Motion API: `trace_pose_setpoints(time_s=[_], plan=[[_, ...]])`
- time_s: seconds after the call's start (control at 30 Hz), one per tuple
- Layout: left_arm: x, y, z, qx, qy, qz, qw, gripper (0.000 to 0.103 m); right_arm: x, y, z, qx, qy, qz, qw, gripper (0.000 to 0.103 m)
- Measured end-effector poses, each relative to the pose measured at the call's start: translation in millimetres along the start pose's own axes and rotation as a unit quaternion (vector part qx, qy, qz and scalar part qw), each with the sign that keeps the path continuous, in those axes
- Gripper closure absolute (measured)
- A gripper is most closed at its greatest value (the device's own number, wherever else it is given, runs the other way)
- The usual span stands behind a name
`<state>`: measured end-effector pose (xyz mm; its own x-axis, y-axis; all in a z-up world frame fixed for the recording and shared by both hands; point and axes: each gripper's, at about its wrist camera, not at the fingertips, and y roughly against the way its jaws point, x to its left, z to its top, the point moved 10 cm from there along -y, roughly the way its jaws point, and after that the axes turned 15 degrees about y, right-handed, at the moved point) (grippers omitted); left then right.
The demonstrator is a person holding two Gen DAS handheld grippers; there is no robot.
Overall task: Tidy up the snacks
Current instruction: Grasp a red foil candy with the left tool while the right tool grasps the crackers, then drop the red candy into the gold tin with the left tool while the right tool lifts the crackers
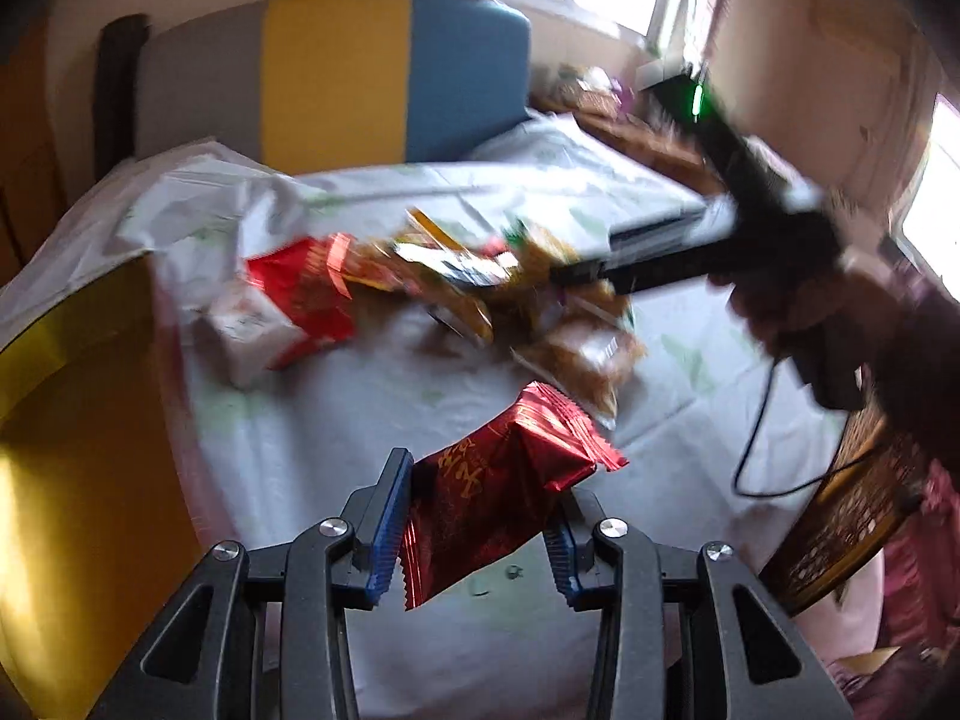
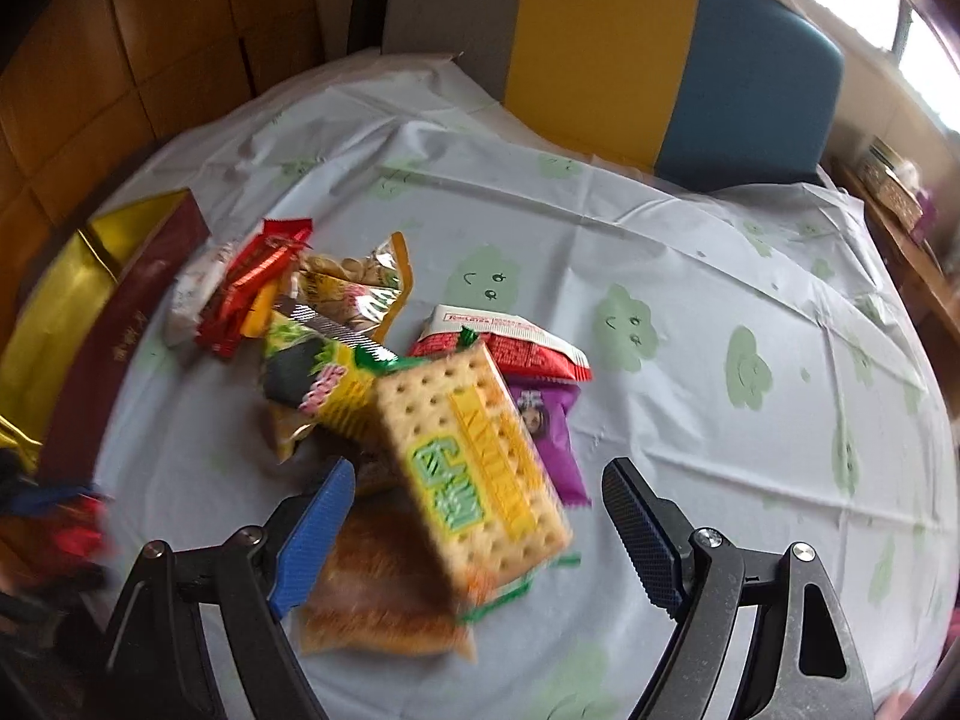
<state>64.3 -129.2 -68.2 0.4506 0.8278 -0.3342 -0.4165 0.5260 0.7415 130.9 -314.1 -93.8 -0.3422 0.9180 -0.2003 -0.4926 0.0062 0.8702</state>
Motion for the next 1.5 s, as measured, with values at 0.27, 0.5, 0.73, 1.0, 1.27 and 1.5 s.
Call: trace_pose_setpoints(time_s=[0.27, 0.5, 0.73, 1.0, 1.27, 1.5], plan=[[77.5, 40.3, 59.5, -0.05, 0.128, 0.024, 0.9902, 0.062, 7.4, -8.1, -3.2, 0.003, 0.013, 0.024, 1.0, 0.047], [164.2, 18.7, 95.3, -0.046, 0.24, 0.096, 0.9648, 0.061, 7.9, -9.7, -4.7, 0.011, -0.004, 0.037, 0.999, 0.047], [190.4, -22.2, 113.6, -0.03, 0.272, 0.119, 0.9545, 0.06, 7.6, -10.8, -5.1, 0.011, -0.005, 0.037, 0.999, 0.047], [199.3, -16.8, 106.0, -0.035, 0.294, 0.128, 0.9466, 0.043, 8.4, -12.6, -5.3, 0.012, 0.003, 0.03, 0.999, 0.047], [169.4, 30.7, 69.6, -0.077, 0.244, 0.157, 0.9539, 0.043, 12.3, -6.9, -1.8, -0.004, -0.005, 0.041, 0.999, 0.05], [153.1, 64.1, 22.5, -0.093, 0.206, 0.192, 0.9549, 0.043, 11.6, 7.2, 4.6, -0.027, -0.033, 0.049, 0.998, 0.05]])
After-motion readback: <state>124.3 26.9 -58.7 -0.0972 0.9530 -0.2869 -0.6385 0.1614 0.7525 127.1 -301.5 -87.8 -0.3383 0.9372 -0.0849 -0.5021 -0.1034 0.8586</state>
